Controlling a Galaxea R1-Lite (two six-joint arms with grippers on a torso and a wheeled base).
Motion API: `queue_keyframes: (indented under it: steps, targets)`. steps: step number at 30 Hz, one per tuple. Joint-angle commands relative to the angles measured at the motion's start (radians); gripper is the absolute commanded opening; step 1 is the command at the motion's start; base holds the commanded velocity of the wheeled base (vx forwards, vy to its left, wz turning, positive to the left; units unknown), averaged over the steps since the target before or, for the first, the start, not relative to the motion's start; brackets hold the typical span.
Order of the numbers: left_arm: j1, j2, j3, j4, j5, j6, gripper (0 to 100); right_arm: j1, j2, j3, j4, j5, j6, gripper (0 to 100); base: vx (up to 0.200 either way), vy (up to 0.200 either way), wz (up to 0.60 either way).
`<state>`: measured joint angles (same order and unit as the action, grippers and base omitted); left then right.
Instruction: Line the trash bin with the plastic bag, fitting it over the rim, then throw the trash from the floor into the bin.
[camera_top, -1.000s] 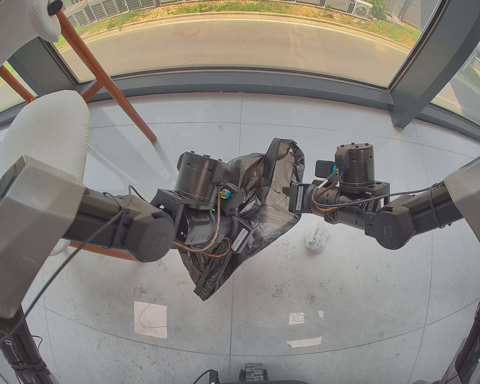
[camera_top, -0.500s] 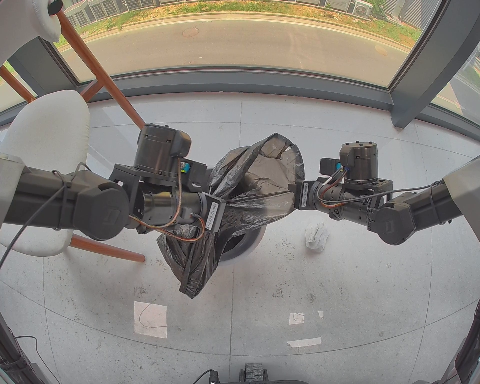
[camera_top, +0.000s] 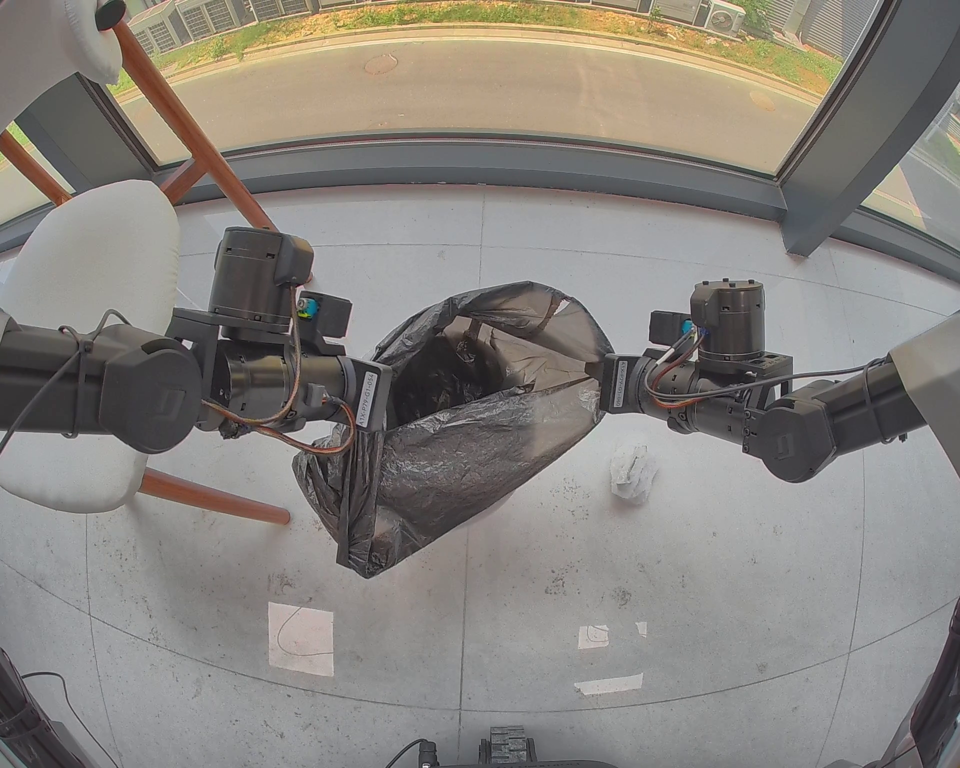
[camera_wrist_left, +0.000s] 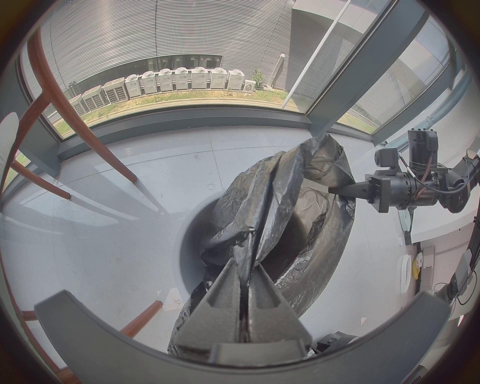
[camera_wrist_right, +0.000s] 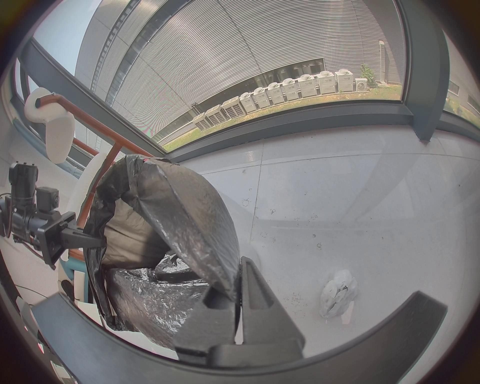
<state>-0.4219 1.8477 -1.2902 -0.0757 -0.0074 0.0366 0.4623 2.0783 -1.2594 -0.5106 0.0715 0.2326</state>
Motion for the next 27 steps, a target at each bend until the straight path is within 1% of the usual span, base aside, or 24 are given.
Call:
queue_keyframes:
  steps: [1,5,6,8,11,12,16,19,20,21,23,27]
  targets:
    - [0.02,0.004,-0.004,-0.01,0.003,0.003,0,-0.011,0.025,0.005,-0.002,0.004,-0.013,0,0.0,0.0,0.0]
    - [0.02,0.005,-0.032,-0.012,0.003,-0.006,0,-0.013,0.036,-0.005,-0.002,0.021,-0.015,0,0.0,0.0,0.0]
    - [0.022,0.005,-0.07,-0.004,0.009,-0.007,0,-0.014,0.042,-0.006,0.0,0.045,-0.019,0,0.0,0.0,0.0]
    - [0.02,0.013,-0.109,0.007,0.011,-0.009,0,-0.014,0.046,-0.008,0.0,0.062,-0.033,0,0.0,0.0,0.0]
    - [0.018,0.031,-0.15,0.05,0.012,-0.023,0,-0.034,0.057,-0.025,0.001,0.093,-0.05,0,0.0,0.0,0.0]
    - [0.018,0.033,-0.155,0.065,0.011,-0.023,0,-0.036,0.06,-0.031,0.007,0.102,-0.047,100,0.0,0.0,0.0]
    - [0.014,0.033,-0.155,0.093,0.011,-0.029,0,-0.042,0.037,0.006,0.014,0.116,-0.044,100,0.0,0.0,0.0]
    - [0.014,0.033,-0.152,0.102,0.011,-0.038,0,-0.033,-0.024,0.06,0.017,0.146,-0.042,100,0.0,0.0,0.0]
    - [0.012,0.035,-0.15,0.103,0.011,-0.043,0,-0.014,-0.058,0.104,0.023,0.171,-0.038,100,0.0,0.0,0.0]
    - [0.012,0.035,-0.15,0.103,0.011,-0.044,0,0.002,-0.07,0.126,0.023,0.175,-0.029,100,0.0,0.0,0.0]
    - [0.012,0.036,-0.15,0.103,0.009,-0.047,0,0.042,-0.09,0.161,0.015,0.175,0.024,100,0.0,0.0,0.0]
    - [0.012,0.038,-0.155,0.102,0.009,-0.047,0,0.121,-0.104,0.196,0.007,0.166,0.202,100,0.0,0.0,0.0]
